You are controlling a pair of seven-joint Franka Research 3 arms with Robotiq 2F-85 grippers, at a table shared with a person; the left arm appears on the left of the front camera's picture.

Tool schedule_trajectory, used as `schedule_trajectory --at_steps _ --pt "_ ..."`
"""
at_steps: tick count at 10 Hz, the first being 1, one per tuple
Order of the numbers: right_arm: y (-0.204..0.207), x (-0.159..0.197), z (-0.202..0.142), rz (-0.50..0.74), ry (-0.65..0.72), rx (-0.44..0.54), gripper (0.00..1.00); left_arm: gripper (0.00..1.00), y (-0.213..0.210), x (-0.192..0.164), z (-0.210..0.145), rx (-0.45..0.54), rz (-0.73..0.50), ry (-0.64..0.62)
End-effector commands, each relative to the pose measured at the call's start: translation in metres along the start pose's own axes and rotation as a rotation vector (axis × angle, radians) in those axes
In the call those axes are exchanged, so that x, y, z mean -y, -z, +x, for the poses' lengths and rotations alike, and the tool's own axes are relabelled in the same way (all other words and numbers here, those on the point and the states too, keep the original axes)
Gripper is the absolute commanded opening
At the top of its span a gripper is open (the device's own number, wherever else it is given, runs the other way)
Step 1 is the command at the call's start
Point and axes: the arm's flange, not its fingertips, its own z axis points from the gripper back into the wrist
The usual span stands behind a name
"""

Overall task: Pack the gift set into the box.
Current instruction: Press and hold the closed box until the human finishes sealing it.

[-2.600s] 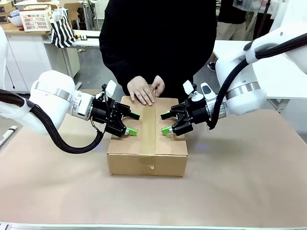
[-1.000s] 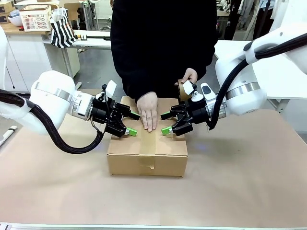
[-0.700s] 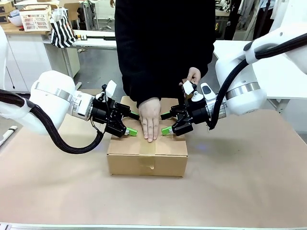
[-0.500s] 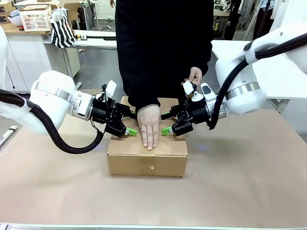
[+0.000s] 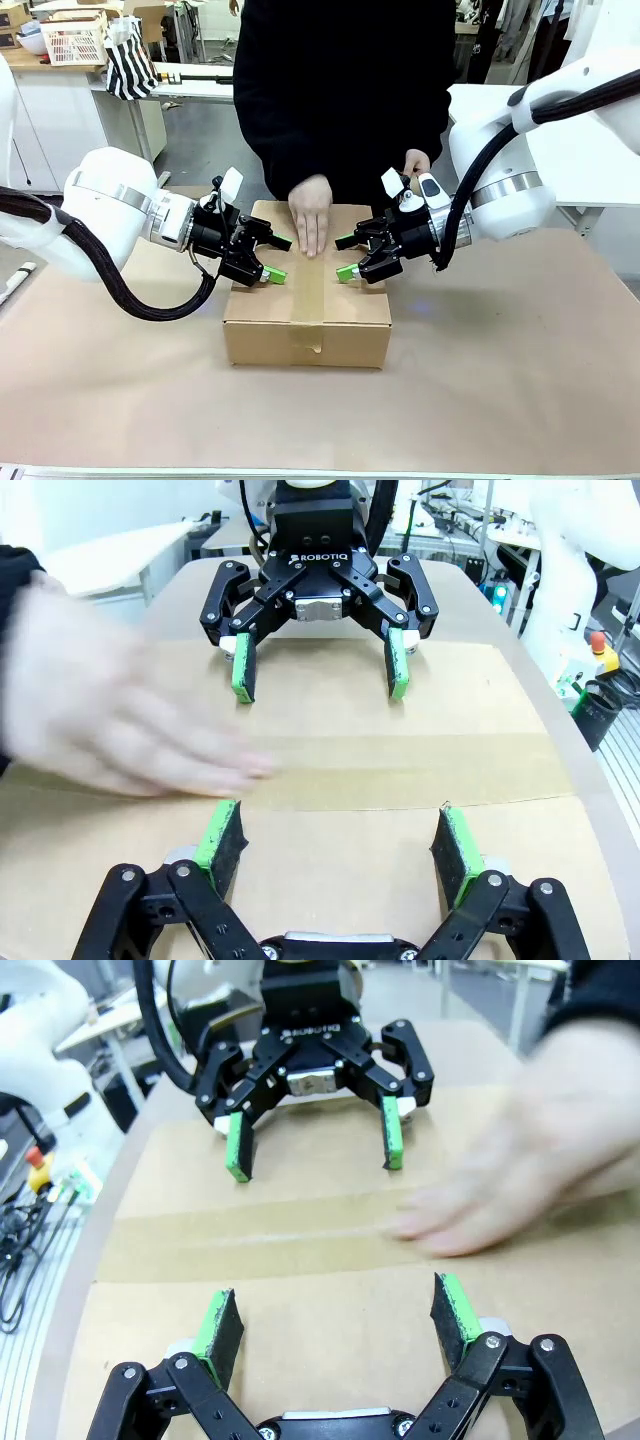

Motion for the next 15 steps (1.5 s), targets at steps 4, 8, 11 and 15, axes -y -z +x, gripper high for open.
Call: schedule_trajectory --at_steps 4,8,11,15 --pt "0.0002 -0.0007 -0.0027 0.001 0.001 -0.01 1.0 1.0 0.0003 0.0009 -0.0014 -0.003 -0.001 -0.001" --pt "0.0002 -0.0007 -0.0027 0.001 0.001 -0.01 1.0 1.0 0.0003 0.0009 -0.0014 -0.003 -0.001 -0.001" --pt "0.0002 -0.0007 -0.0027 0.001 0.001 -0.01 1.0 1.0 0.0003 0.0009 -0.0014 -0.003 -0.001 -0.001" --pt "0.0002 -0.0007 -0.0027 0.001 0.001 -0.01 1.0 1.0 0.0003 0.0009 -0.0014 -0.003 -0.001 -0.001"
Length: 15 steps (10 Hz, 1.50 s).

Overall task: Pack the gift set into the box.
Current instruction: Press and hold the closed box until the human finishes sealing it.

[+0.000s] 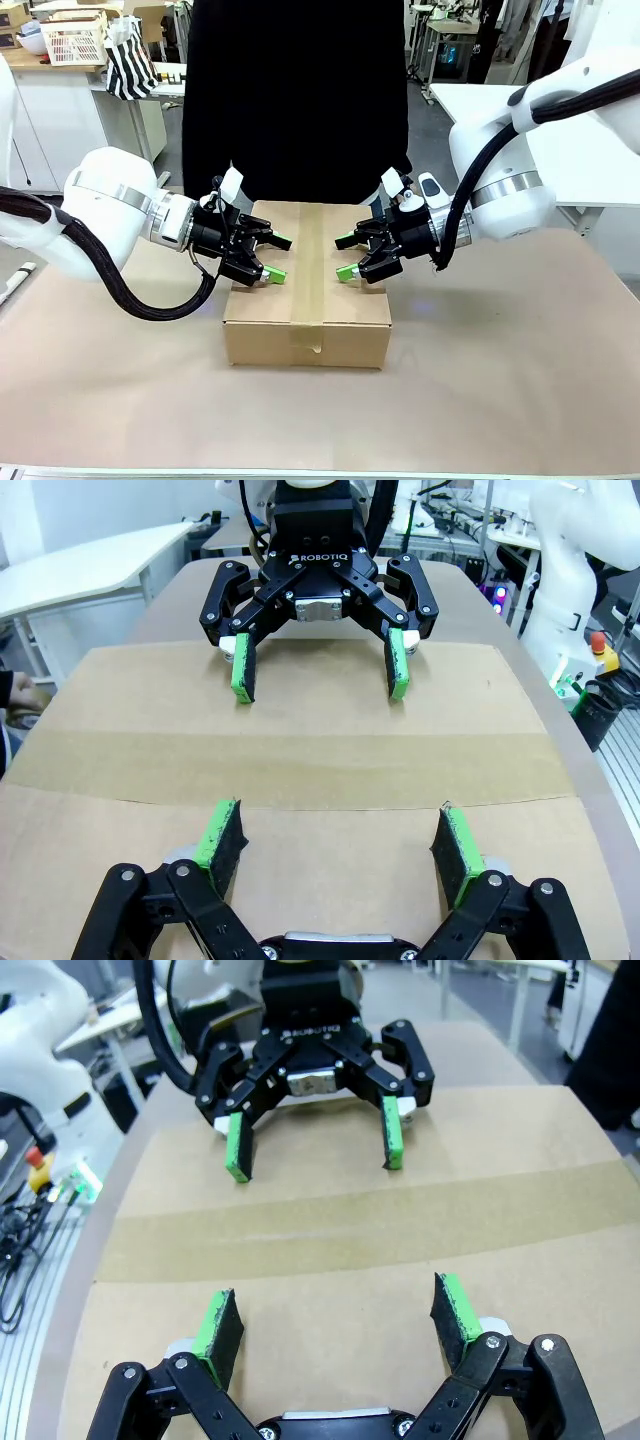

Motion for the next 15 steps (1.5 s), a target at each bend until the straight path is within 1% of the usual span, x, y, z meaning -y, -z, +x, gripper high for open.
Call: schedule_trajectory --at_steps 1,6,7,8,9,10,11,12,13,14,15 --pt "0.0 -0.001 -0.003 0.001 0.001 -0.01 1.0 1.0 0.0 0.001 -0.002 -0.003 -0.001 -0.002" --pt "0.0 0.0 0.0 0.0 0.0 0.0 1.0 1.0 0.0 0.0 0.0 0.0 0.0 0.0" --pt "-0.009 -0.001 0.015 0.015 0.087 -0.015 1.0 1.0 -0.013 0.0 0.02 0.052 -0.027 -0.114" --pt "-0.026 -0.002 0.032 0.013 0.177 0.006 1.0 1.0 -0.028 0.005 0.041 0.078 -0.055 -0.227" --pt "-0.048 -0.004 0.049 0.045 0.314 0.05 1.0 1.0 -0.044 0.013 0.06 0.119 -0.081 -0.338" --pt "-0.071 -0.006 0.06 0.065 0.424 0.058 1.0 1.0 -0.062 0.021 0.072 0.187 -0.089 -0.491" --pt "-0.099 -0.009 0.065 0.088 0.572 0.066 1.0 1.0 -0.084 0.031 0.078 0.253 -0.15 -0.644" --pt "-0.124 -0.013 0.065 0.137 0.646 0.096 1.0 1.0 -0.104 0.04 0.074 0.263 -0.135 -0.779" --pt "-0.155 -0.017 0.06 0.155 0.727 0.121 1.0 1.0 -0.123 0.051 0.067 0.286 -0.166 -0.897" --pt "-0.186 -0.022 0.049 0.128 0.805 0.139 1.0 1.0 -0.143 0.063 0.056 0.333 -0.153 -0.999" --pt "-0.219 -0.027 0.028 0.079 0.851 0.2 1.0 1.0 -0.169 0.08 0.034 0.384 -0.101 -1.135"
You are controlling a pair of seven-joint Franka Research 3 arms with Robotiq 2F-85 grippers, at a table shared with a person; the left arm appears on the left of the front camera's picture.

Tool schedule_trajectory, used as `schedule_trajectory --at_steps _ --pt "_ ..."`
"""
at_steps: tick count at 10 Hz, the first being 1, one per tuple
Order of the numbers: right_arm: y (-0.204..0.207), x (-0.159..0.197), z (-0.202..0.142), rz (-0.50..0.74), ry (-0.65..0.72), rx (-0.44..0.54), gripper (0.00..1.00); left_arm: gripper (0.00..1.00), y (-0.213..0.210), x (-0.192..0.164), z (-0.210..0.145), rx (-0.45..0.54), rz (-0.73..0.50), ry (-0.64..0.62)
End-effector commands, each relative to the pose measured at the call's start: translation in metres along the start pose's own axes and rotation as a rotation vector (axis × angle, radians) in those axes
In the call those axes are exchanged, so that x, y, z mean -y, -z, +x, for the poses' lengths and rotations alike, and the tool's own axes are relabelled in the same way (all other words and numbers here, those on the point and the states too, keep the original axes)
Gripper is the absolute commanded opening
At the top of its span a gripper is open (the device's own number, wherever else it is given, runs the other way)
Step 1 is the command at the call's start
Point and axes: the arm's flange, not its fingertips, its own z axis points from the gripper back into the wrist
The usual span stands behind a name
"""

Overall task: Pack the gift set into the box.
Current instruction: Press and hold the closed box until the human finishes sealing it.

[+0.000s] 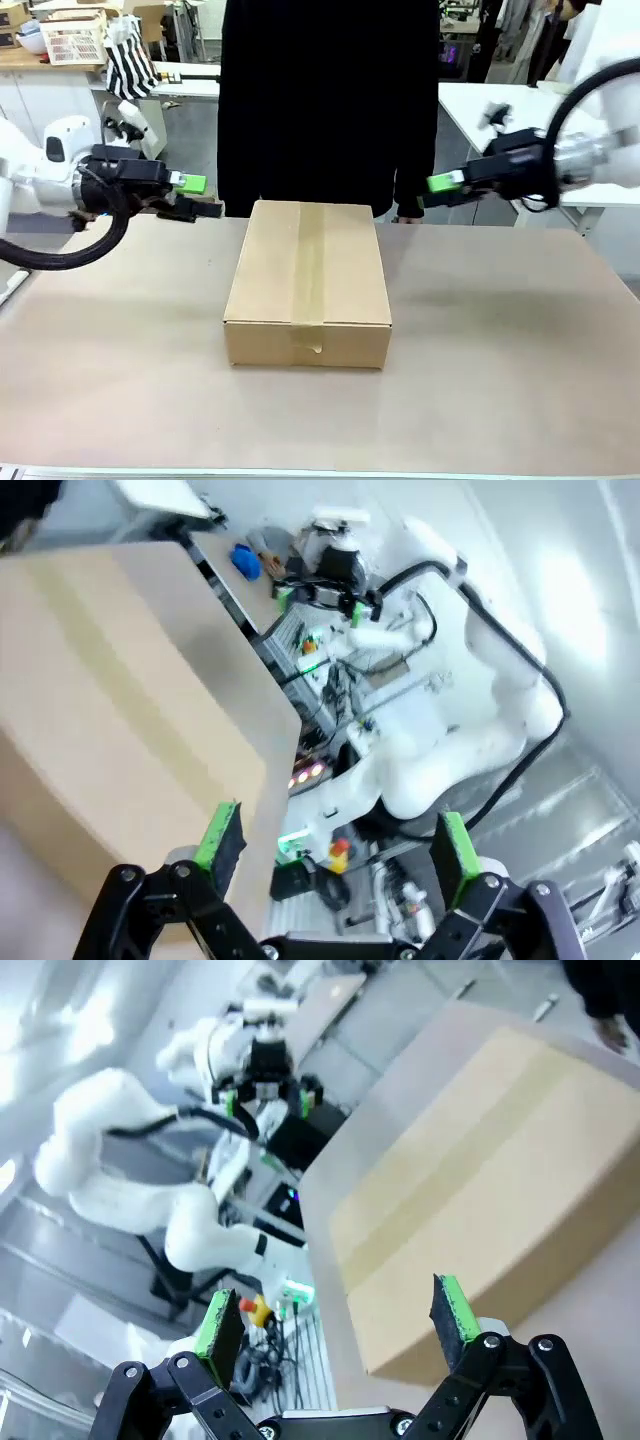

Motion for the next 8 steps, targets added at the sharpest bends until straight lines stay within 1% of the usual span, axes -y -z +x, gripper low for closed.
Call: schedule_trajectory --at_steps 1,2,3,8 --pt "-0.046 0.008 -0.025 -0.04 0.038 0.142 1.0 1.0 -0.046 0.002 -0.029 0.11 0.008 -0.148" --pt "-0.041 0.026 -0.032 -0.095 0.013 0.131 1.0 1.0 -0.064 -0.012 -0.031 0.145 0.023 -0.02" --pt "-0.035 0.007 -0.014 -0.024 0.035 0.069 1.0 1.0 -0.029 -0.004 -0.018 0.058 0.02 -0.091" --pt "-0.035 0.007 -0.014 -0.024 0.035 0.069 1.0 1.0 -0.029 -0.004 -0.018 0.058 0.02 -0.091"
